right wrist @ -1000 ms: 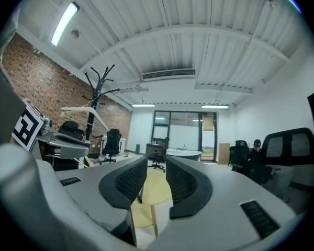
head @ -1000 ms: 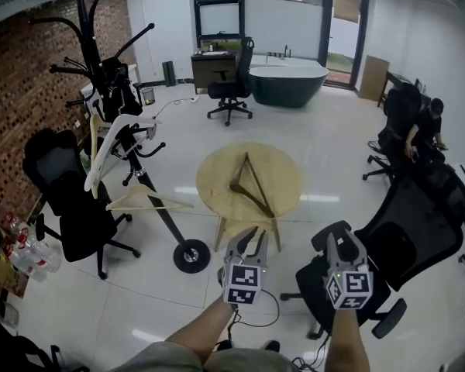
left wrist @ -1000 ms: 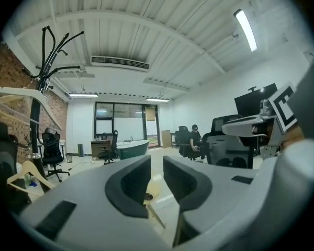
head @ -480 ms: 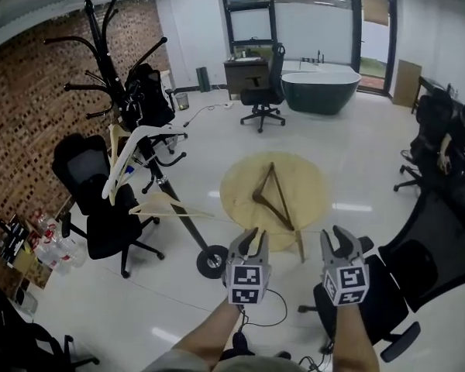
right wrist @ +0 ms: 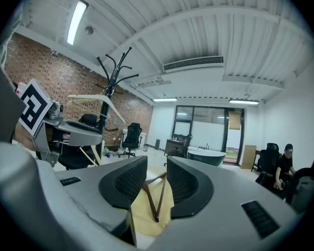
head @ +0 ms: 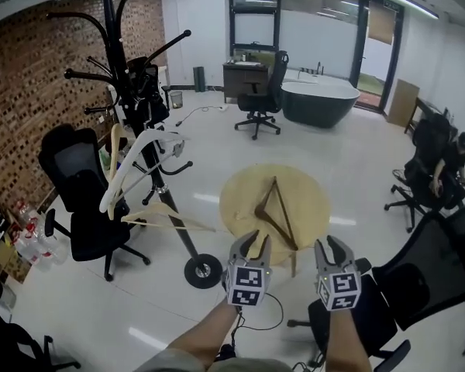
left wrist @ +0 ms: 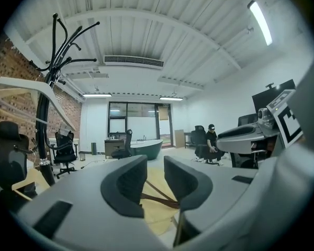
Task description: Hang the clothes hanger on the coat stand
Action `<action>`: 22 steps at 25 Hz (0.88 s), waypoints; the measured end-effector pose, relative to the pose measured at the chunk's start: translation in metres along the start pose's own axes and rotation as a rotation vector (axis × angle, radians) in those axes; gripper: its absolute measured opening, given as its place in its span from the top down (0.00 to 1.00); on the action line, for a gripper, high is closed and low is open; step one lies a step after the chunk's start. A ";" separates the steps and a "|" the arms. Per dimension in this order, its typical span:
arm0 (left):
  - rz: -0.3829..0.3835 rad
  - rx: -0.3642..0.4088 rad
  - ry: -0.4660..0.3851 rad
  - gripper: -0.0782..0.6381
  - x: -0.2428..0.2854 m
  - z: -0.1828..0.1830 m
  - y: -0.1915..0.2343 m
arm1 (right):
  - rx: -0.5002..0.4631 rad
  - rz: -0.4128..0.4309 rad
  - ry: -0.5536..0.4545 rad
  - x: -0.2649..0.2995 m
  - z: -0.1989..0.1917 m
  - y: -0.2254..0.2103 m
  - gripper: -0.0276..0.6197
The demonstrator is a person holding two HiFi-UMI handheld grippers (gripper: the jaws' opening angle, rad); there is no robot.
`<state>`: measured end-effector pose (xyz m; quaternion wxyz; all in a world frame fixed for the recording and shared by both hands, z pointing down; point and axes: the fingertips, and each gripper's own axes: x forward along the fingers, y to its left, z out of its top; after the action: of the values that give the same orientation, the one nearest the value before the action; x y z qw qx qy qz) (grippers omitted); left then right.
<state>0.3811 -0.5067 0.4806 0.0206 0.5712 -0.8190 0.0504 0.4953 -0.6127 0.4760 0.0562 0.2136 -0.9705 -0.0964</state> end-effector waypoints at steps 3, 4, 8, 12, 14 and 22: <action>-0.004 0.006 -0.001 0.77 0.011 -0.004 0.033 | 0.001 0.001 0.016 0.033 0.000 0.016 0.83; -0.001 0.008 -0.002 0.77 0.015 -0.005 0.043 | -0.001 0.005 0.020 0.043 0.002 0.021 0.83; 0.010 0.009 0.004 0.77 0.029 -0.014 0.069 | -0.012 0.033 0.043 0.080 -0.002 0.033 0.79; 0.039 0.016 -0.013 0.80 0.049 -0.009 0.074 | -0.026 0.075 0.044 0.111 -0.005 0.024 0.79; 0.067 0.025 -0.003 0.82 0.060 -0.007 0.077 | -0.031 0.105 0.044 0.127 -0.006 0.021 0.79; 0.180 -0.010 0.017 0.84 0.109 -0.007 0.082 | -0.023 0.229 0.058 0.190 -0.026 -0.005 0.79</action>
<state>0.2660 -0.5800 0.4925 0.0258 0.4947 -0.8671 0.0528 0.3297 -0.7022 0.5133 0.0974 0.1034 -0.9854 -0.0941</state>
